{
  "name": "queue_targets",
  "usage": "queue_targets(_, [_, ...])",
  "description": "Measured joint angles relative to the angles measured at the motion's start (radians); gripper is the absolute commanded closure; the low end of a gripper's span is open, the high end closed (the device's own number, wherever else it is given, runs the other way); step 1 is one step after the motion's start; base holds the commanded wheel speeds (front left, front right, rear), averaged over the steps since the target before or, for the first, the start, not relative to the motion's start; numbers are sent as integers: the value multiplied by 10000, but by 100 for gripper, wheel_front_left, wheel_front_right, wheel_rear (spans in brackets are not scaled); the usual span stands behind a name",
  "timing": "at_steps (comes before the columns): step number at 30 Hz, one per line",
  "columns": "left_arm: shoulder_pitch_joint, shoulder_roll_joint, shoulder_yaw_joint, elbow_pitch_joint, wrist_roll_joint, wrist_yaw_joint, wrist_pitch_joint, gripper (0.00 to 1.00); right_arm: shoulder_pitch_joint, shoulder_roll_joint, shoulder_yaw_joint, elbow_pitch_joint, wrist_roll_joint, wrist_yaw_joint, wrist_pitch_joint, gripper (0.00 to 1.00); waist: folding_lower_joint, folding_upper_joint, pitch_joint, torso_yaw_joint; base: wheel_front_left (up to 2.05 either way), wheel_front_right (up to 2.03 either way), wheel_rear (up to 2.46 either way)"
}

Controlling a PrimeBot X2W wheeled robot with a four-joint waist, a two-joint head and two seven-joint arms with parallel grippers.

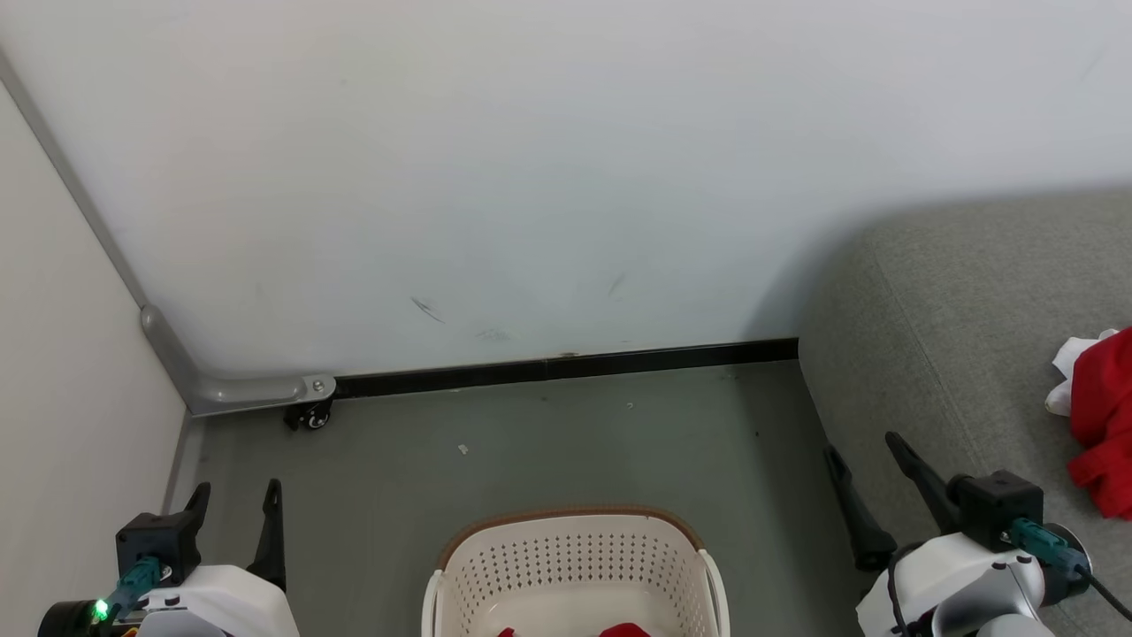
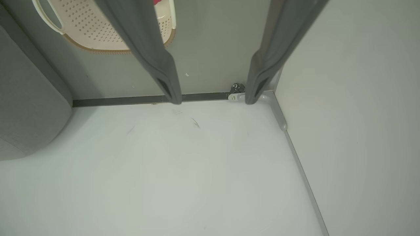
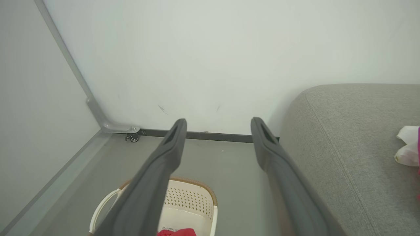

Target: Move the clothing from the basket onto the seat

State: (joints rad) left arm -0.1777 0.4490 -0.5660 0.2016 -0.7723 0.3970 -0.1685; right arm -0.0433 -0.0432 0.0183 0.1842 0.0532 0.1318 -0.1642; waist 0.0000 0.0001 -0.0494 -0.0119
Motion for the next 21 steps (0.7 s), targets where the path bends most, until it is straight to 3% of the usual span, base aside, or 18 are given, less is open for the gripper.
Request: queue_targets(21, [-5,44,-140,-441,94,113,224,0,170,0,-31,-441,102,0,157,0,0,0,338,63,0,0,0])
